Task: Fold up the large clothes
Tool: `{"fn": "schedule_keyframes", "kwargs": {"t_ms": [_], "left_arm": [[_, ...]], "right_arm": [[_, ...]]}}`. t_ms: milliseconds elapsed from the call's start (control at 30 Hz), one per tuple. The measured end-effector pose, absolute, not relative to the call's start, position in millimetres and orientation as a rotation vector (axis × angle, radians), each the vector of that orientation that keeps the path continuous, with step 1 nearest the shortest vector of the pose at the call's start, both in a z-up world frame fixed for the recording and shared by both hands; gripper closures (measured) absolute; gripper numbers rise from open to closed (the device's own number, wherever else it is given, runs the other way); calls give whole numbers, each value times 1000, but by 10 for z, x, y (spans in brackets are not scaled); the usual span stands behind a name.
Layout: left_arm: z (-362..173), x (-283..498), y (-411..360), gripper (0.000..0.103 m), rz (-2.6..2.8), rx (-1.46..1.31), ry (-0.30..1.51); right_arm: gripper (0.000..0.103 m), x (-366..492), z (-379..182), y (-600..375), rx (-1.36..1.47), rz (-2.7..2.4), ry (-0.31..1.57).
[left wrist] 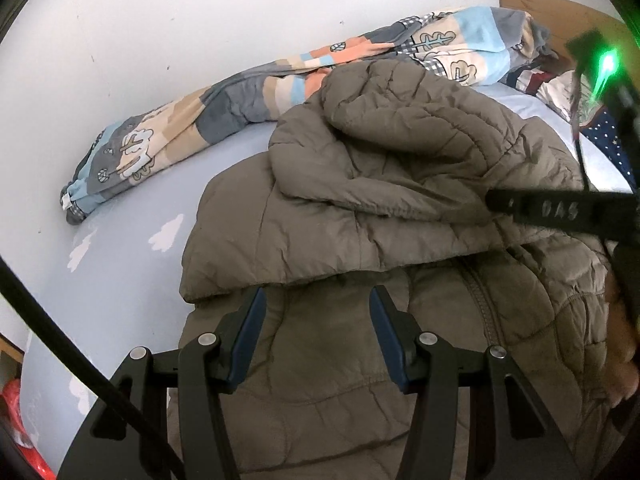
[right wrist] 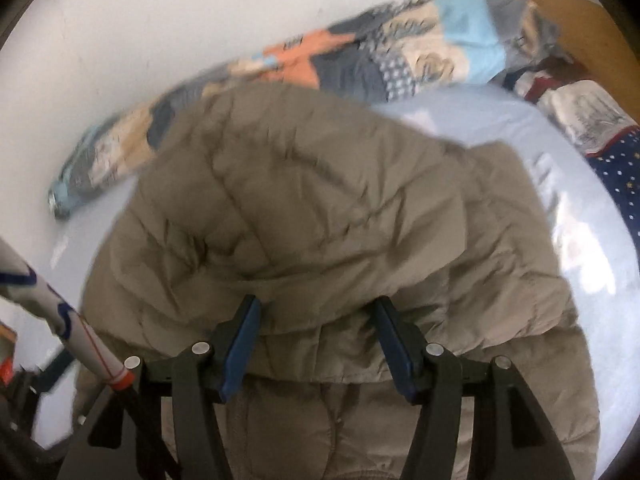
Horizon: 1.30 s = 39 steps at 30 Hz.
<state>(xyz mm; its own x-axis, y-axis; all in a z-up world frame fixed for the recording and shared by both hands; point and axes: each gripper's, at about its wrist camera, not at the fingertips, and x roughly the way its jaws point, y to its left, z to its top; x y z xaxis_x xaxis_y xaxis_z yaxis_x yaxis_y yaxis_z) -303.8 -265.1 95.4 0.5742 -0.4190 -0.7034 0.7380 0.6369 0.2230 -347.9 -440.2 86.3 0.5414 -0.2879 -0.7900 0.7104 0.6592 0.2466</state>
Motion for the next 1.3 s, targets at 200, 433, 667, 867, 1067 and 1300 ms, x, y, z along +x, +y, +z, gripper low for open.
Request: {"fn": "schedule_keyframes", "kwargs": {"t_ms": [200, 433, 667, 867, 1067, 1300], "left_arm": [[951, -3048, -2677, 50, -719, 549, 648], [954, -2971, -2683, 50, -692, 536, 645], [959, -2967, -2677, 50, -695, 535, 642], [981, -3024, -2661, 50, -701, 543, 622], [982, -3049, -2660, 50, -699, 543, 618], [1107, -2847, -2706, 50, -714, 488, 628]], "right_arm": [[40, -3461, 801, -4369, 610, -632, 825], [40, -3607, 976, -4342, 639, -621, 785], [40, -3779, 1041, -4443, 693, -643, 784], [40, -3872, 983, -4461, 707, -661, 829], [40, -3948, 996, -4485, 670, -704, 820], [40, -4007, 1071, -4675, 706, -740, 743]]}}
